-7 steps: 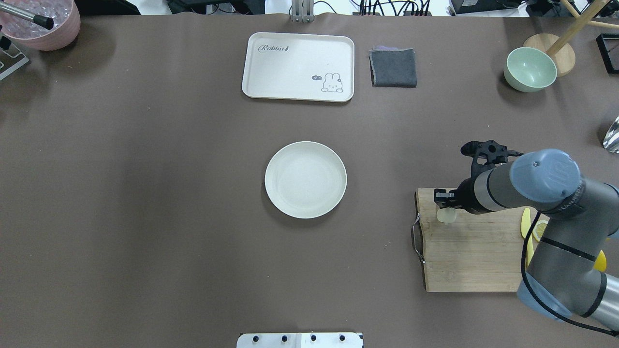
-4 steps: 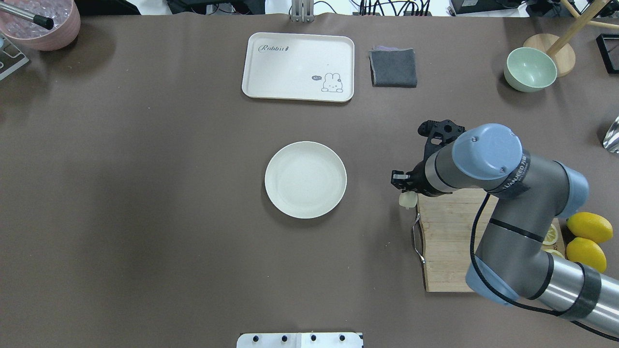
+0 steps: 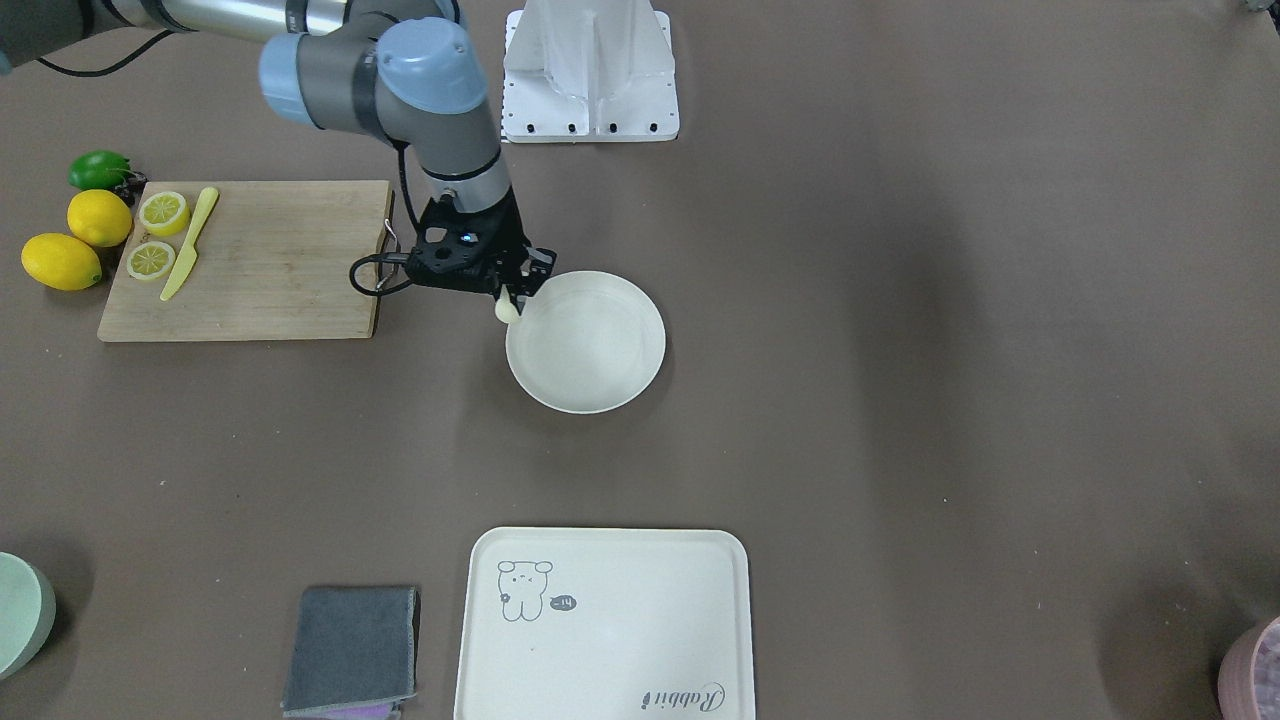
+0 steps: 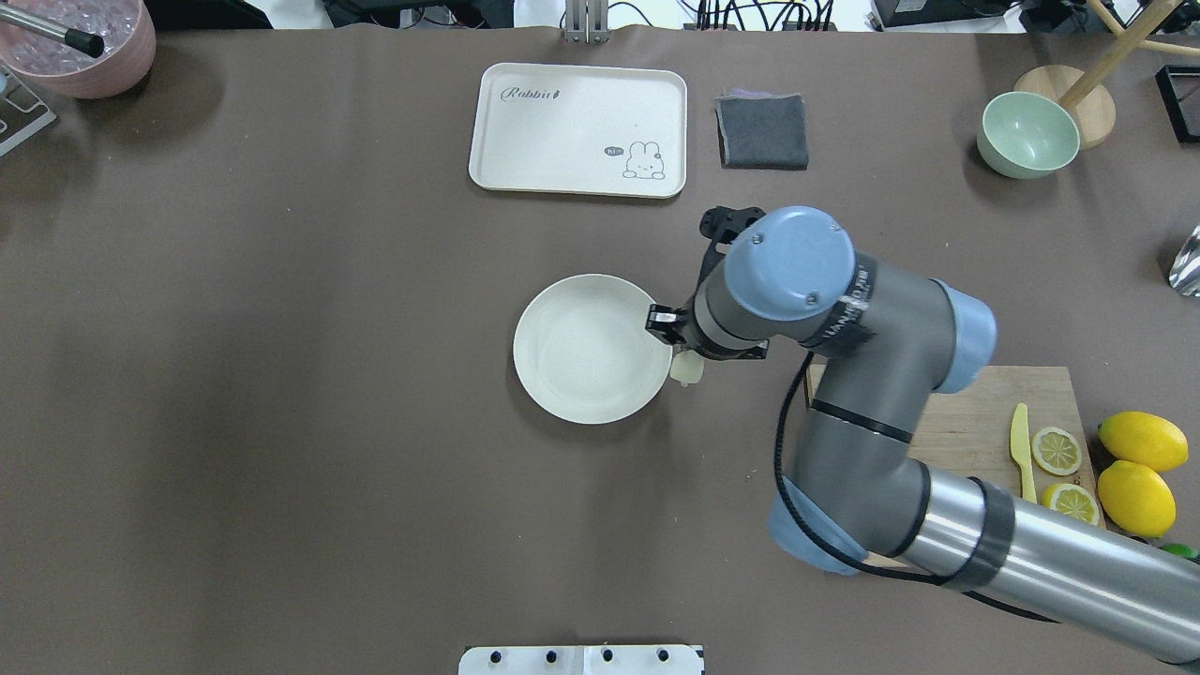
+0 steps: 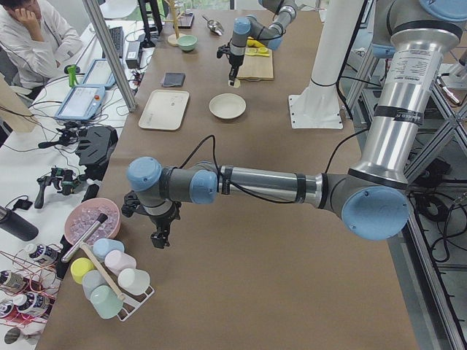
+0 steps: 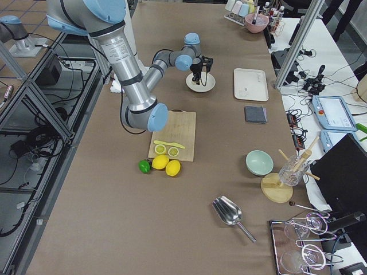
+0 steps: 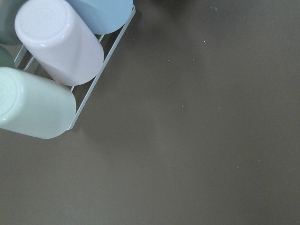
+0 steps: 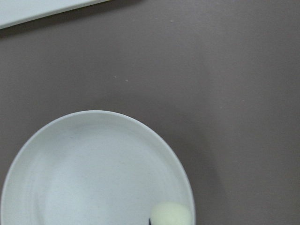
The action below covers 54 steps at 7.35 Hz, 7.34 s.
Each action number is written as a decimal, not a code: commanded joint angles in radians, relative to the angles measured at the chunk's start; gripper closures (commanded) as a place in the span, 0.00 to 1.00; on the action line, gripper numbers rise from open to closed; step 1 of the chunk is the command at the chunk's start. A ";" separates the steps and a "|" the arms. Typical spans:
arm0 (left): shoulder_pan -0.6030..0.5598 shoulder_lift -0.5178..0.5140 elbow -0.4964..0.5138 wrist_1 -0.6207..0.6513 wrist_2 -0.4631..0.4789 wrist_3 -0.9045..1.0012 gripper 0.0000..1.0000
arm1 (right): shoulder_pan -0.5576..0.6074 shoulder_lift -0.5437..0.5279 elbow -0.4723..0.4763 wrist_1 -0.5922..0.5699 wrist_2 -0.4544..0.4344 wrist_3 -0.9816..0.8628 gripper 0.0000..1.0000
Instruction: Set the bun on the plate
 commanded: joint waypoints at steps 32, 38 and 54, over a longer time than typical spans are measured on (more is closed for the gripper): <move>-0.020 0.107 -0.151 -0.005 0.042 -0.125 0.02 | 1.111 -0.806 0.155 -0.344 0.618 -1.689 0.00; -0.020 0.116 -0.151 -0.008 0.040 -0.123 0.02 | 1.113 -0.806 0.177 -0.232 0.536 -1.617 0.00; -0.018 0.121 -0.142 -0.008 0.042 -0.123 0.02 | 1.111 -0.815 0.063 -0.007 0.552 -1.526 0.00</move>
